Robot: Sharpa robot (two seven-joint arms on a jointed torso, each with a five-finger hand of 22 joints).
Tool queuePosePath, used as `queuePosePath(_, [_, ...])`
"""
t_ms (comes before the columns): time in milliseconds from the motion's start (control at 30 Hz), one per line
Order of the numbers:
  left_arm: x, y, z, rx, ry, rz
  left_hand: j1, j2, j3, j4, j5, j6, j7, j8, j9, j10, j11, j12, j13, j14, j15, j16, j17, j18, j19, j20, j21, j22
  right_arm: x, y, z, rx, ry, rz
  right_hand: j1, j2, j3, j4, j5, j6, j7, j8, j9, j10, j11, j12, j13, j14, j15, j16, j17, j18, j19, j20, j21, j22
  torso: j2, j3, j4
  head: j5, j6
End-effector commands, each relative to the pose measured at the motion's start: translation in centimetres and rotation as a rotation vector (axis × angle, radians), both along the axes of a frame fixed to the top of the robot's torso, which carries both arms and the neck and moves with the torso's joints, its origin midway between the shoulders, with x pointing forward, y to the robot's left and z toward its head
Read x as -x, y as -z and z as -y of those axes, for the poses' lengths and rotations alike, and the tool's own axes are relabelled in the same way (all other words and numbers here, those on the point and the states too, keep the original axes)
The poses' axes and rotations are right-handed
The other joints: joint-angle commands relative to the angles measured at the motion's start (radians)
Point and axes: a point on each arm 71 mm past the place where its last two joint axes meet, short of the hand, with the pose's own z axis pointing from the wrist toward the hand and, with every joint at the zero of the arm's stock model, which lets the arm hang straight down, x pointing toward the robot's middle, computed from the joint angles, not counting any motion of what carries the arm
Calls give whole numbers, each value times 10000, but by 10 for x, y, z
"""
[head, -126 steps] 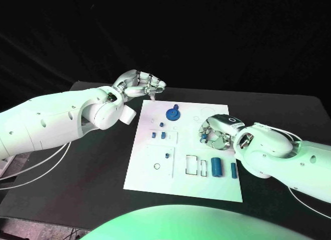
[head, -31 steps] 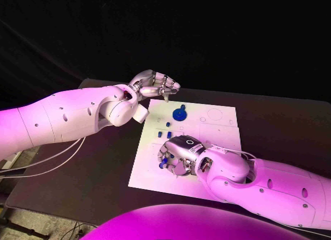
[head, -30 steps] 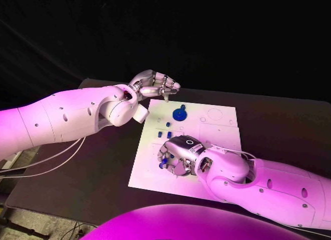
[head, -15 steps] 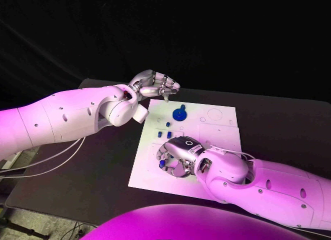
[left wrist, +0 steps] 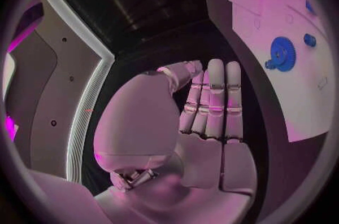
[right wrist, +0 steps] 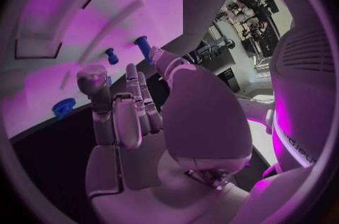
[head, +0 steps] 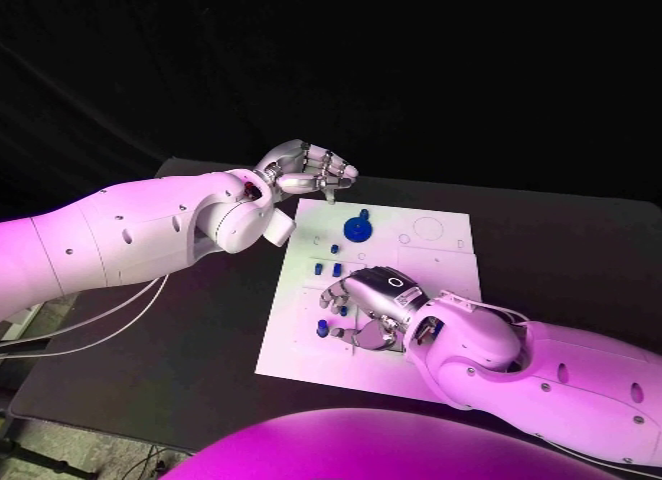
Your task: Assemble the parts on the task board
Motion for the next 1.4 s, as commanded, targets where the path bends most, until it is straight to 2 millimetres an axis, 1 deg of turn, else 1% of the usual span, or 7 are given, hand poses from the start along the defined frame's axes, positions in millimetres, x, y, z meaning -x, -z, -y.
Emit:
queuePosePath(33, [0, -1, 1, 28, 157, 14, -21, 96, -5, -50, 23, -26, 38, -19, -16, -71, 0, -56, -11, 5, 78, -56, -10, 138, -65, 34, 7, 14, -5, -19, 17, -1112, 363, 191, 81, 61, -41, 67, 195, 93, -22, 21, -13, 172, -78, 369, 86, 311, 15, 71, 102, 104, 213, -38, 299, 135, -18, -2, -13, -84, -1])
queuePosePath(233, [0, 0, 0, 7, 134, 0, -25, 104, -10, -64, 22, -24, 37, -8, -16, -77, 2, -63, -50, 0, 82, -60, -12, 141, -73, 41, 6, 12, -26, -38, 69, -1646, 2108, -1147, -396, -34, -331, 495, 175, 229, 40, 111, -22, 1153, -193, 1260, 411, 393, -70, 172, 347, 39, 434, -97, 681, 319, -50, -14, -39, -467, -1])
queuePosePath(333, [0, 1, -2, -21, 101, -13, -25, 104, -10, -64, 22, -24, 37, -8, -16, -77, 2, -63, -50, 0, 82, -60, -12, 141, -73, 41, 6, 12, -38, -42, 105, -1514, 3308, -2060, -797, -5, -1722, 1161, 166, 247, -273, 486, 153, 2180, -525, 2792, 1451, 478, -352, 297, 654, -33, 650, -328, 1105, 530, -74, -18, -81, -726, -1])
queuePosePath(400, [1, 1, -3, -35, 84, -17, -25, 104, -10, -64, 22, -24, 37, -8, -16, -77, 2, -63, -50, 0, 82, -60, -12, 141, -73, 41, 6, 12, -41, -42, 130, -1286, 4011, -2521, -9, 303, -3637, 1806, 253, -130, -680, 1409, 677, 1438, -923, 6881, 5501, 588, -395, 496, 1084, -222, 961, -552, 1718, 872, -85, -20, -112, -819, -1])
queuePosePath(567, [1, 2, -6, -61, 45, -20, -25, 104, -10, -64, 22, -24, 37, -8, -16, -77, 2, -63, -50, 0, 82, -60, -12, 141, -73, 41, 6, 12, -37, -36, 168, -659, 5035, -3036, -110, 1175, -5098, 1940, 233, -377, -485, 2498, 1048, 3462, -735, 12531, 12330, 788, -503, 876, 2225, -300, 1270, -525, 2531, 1308, -105, 6, -186, -993, 8])
queuePosePath(733, [2, 3, -7, -79, 35, -36, -25, 104, -10, -64, 22, -24, 37, -8, -16, -77, 2, -63, -50, 0, 82, -60, -12, 141, -73, 41, 6, 12, -22, -23, 193, 74, 5825, -3258, -271, 1365, -5620, 1969, 245, -475, -494, 2764, 1052, 3949, -723, 13357, 13449, 839, -507, 970, 2515, -369, 1409, -515, 2889, 1494, -127, 31, -228, -1108, 2])
queuePosePath(1400, [3, 5, -8, -88, 61, -87, -34, 101, -19, -70, 20, -20, 39, 0, -15, -75, 4, -63, -68, -4, 84, -62, -13, 141, -77, 44, 5, 11, 0, 14, 183, 808, 6422, -3893, -1112, 1497, -5960, 1999, 280, -189, -589, 2968, 909, 4170, -796, 13669, 13908, 885, -560, 1050, 2783, -413, 1519, -552, 3151, 1656, -115, 2, -202, -1216, -1])
